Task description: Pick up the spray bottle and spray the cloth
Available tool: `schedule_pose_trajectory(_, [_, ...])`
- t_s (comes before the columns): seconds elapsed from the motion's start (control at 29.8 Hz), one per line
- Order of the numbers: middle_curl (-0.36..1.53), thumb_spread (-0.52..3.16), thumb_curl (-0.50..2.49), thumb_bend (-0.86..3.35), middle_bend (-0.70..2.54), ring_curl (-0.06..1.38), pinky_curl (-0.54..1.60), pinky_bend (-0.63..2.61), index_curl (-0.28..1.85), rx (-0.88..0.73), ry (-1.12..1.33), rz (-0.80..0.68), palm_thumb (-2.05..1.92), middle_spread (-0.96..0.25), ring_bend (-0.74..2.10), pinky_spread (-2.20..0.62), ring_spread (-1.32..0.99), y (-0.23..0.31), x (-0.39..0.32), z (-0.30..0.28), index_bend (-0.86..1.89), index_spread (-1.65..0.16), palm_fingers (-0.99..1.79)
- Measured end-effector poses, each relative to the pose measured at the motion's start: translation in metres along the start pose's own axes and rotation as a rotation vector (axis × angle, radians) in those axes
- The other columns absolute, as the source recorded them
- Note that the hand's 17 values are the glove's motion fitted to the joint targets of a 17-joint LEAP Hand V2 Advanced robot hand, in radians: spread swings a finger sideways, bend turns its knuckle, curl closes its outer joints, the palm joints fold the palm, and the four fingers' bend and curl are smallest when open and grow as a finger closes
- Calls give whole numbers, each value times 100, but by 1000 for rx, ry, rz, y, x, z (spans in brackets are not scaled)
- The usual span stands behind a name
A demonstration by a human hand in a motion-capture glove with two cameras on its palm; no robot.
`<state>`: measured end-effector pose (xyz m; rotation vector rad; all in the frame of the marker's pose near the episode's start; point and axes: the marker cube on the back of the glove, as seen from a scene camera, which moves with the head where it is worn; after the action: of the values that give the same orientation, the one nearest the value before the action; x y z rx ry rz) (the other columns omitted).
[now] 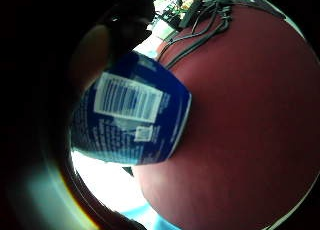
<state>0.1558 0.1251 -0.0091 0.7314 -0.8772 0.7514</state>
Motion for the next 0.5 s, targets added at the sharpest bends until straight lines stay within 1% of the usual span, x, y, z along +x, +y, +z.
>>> schedule_pose_trajectory(0.1, [38,107,27,-2,37,25,31,44,21,33,11,-37,57,0,26,24,7,-3,1,4,21,-37,37])
schedule_pose_trajectory(0.17, [38,108,29,1,38,26,28,34,24,50,14,-64,63,-2,33,24,5,-3,2,5,25,-34,52])
schedule_pose_trajectory(0.27, [39,111,32,4,38,28,26,27,26,60,0,-94,70,-5,38,25,3,-1,3,3,26,-32,65])
schedule_pose_trajectory(0.37, [40,112,34,5,37,29,27,25,29,67,-40,-103,75,-6,38,26,2,-5,1,3,26,-29,69])
schedule_pose_trajectory(0.5, [40,112,37,6,32,31,27,20,33,29,-100,-103,80,-7,40,27,1,-10,-7,0,28,-26,76])
